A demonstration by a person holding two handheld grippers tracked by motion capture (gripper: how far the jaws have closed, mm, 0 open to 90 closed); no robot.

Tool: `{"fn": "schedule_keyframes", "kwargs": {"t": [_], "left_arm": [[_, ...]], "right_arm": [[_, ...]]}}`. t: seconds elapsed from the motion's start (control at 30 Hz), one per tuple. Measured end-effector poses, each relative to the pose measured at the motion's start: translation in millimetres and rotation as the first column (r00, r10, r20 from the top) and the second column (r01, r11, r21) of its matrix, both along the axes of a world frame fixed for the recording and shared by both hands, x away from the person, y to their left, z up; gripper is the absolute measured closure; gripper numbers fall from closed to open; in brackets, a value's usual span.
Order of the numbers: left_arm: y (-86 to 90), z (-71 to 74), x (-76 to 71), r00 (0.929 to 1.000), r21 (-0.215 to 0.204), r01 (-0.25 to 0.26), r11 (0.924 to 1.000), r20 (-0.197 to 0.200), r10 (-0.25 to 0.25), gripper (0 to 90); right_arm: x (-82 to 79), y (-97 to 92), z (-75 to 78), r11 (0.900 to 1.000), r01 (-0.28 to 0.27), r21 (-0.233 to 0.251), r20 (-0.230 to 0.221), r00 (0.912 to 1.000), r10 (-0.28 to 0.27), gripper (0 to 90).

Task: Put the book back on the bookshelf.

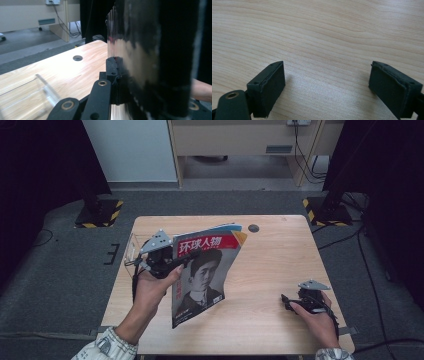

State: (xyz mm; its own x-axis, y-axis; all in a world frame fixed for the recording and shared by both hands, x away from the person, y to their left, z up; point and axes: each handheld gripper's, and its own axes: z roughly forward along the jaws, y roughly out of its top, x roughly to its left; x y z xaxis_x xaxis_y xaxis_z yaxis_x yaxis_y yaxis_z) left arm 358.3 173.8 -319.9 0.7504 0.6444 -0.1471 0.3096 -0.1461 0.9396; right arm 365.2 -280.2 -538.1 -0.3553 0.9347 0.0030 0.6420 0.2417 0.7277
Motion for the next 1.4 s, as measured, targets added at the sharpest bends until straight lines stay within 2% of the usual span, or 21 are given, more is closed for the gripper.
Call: {"fn": "schedule_keyframes", "kwargs": {"t": [0.43,0.83,1.1,1.4], "left_arm": [[41.1,0.4,-5.3,0.9978,-0.006,-0.067,0.9978,0.0,0.067,86.7],[54.5,-2.5,-5.9,0.9953,-0.01,-0.097,0.9952,0.001,0.097,86.7],[68.5,0.5,-9.8,0.9926,-0.022,-0.121,0.9924,0.007,0.121,86.7],[82.1,2.4,-13.6,0.9894,-0.017,-0.144,0.9894,0.012,0.144,86.7]], "right_arm": [[0.4,0.2,-0.1,1.0,0.002,0.001,0.0,1.0,-0.002,13.5],[0.4,0.3,-0.1,1.0,0.001,0.001,0.0,1.0,-0.001,13.6],[0.4,0.3,-0.2,1.0,0.001,0.001,0.0,1.0,-0.001,13.5],[0.4,0.3,-0.1,1.0,0.001,0.001,0.0,1.0,-0.001,13.6]]}}
